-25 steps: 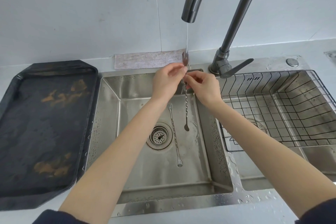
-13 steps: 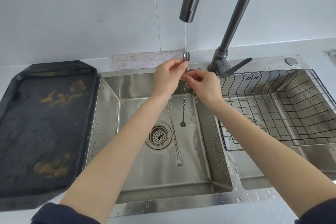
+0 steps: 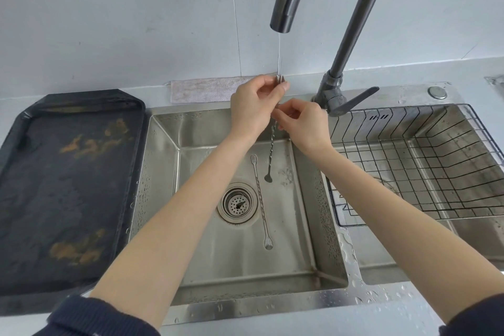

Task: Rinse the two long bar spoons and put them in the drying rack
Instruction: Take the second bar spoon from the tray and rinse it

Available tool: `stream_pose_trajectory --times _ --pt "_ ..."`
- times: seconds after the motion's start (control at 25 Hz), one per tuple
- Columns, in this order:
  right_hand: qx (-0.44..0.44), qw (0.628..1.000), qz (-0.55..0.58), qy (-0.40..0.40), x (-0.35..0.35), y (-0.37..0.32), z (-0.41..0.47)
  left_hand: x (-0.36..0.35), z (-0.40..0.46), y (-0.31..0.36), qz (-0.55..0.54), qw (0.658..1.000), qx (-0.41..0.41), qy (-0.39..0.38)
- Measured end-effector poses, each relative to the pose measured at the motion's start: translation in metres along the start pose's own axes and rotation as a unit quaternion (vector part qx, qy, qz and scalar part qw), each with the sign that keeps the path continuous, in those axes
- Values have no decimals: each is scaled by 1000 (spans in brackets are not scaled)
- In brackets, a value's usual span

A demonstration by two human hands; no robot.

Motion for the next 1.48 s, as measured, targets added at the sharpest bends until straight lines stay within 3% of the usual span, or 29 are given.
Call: stream_pose_trajectory --times 0.44,0.72,0.88,1.2,1.48 --pt "0 1000 10 12 0 0 1 -1 -3 14 -16 1000 -19 -10" --pt "-47 994 -9 -95 -13 36 -14 6 6 23 -121 993 2 -5" --pt "-58 993 -1 -105 -16 46 -13 8 10 22 -133 991 9 -24" --pt "-14 998 -24 -56 -11 18 2 -2 -1 -6 -28 996 17 -84" --pt "0 999 -26 -47 -13 7 12 4 3 0 -11 997 0 -79"
Point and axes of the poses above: each hand's wrist, its own z-axis towards the middle knuckle, its own x-axis out of the back of the hand, y = z × x, the point moved 4 cm from there along z, towards the middle knuckle, and after that the axes turned 10 degrees about z, right-handed, at the moved point
